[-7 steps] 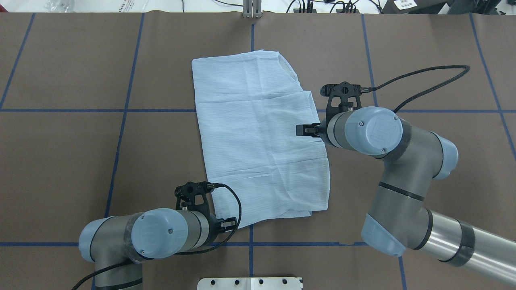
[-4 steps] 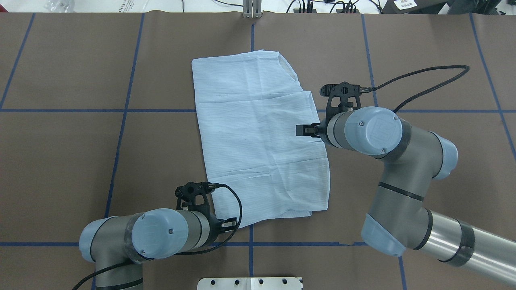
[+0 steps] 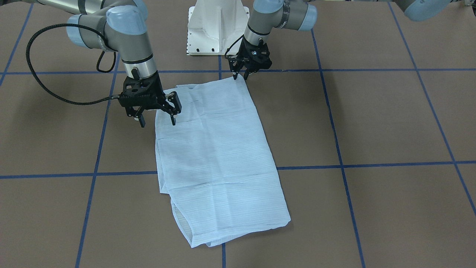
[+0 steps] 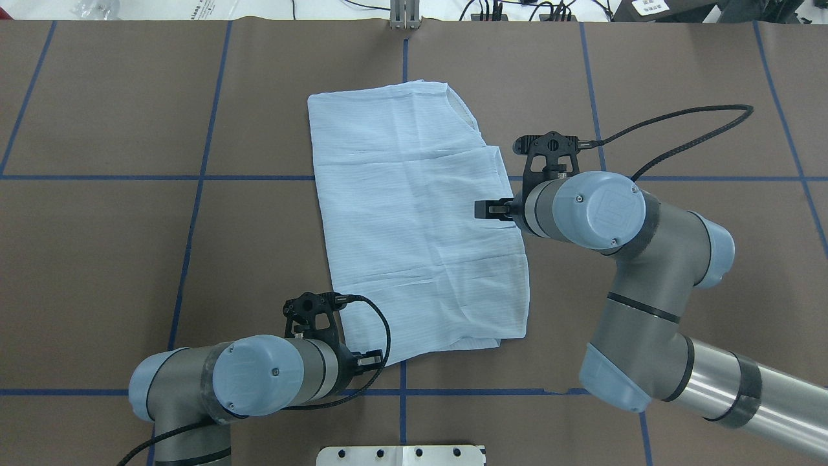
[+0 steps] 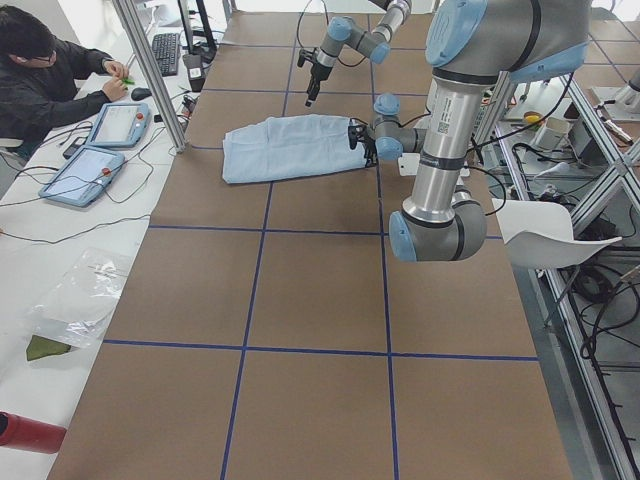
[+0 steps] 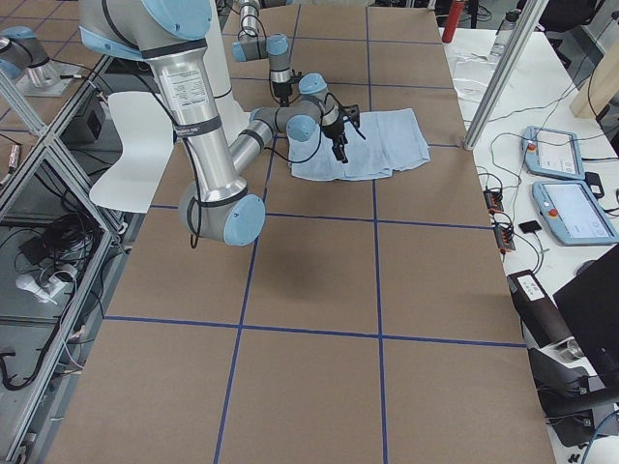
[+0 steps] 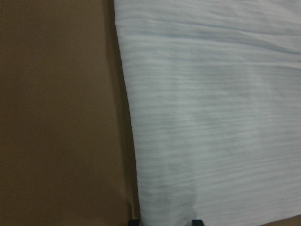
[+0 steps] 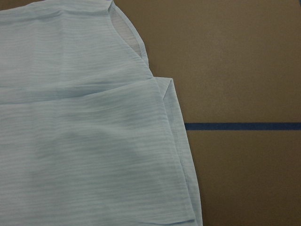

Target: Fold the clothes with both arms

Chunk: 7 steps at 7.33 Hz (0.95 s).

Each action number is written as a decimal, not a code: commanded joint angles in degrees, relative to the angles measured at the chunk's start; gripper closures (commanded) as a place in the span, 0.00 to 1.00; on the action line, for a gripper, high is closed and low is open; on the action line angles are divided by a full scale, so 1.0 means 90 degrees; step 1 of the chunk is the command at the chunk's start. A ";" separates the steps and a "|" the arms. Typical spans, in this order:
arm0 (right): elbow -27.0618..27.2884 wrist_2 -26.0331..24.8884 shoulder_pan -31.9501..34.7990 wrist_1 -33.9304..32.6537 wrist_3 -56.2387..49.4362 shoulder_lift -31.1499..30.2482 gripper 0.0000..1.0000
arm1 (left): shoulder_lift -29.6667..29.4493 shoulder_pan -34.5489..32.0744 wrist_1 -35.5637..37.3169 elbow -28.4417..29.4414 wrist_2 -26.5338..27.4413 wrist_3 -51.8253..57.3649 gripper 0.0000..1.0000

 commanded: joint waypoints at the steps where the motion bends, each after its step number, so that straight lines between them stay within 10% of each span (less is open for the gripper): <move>1: 0.0000 -0.0004 0.0000 0.0000 0.0000 0.0000 0.00 | -0.0014 0.0001 -0.0014 0.0014 0.0003 0.0000 0.55; 4: -0.0010 -0.0004 0.0000 0.0000 0.0000 0.0000 0.00 | -0.0024 0.0001 -0.0014 0.0062 0.0003 0.0010 0.59; 6: 0.0000 -0.0004 0.0000 0.0000 0.0048 -0.0010 0.00 | -0.0014 0.0001 -0.0014 0.0062 0.0003 0.0000 1.00; 7: 0.0019 -0.0004 -0.0019 0.0000 0.0223 -0.0039 0.00 | -0.0004 0.0001 -0.0005 0.0062 0.0012 0.0010 1.00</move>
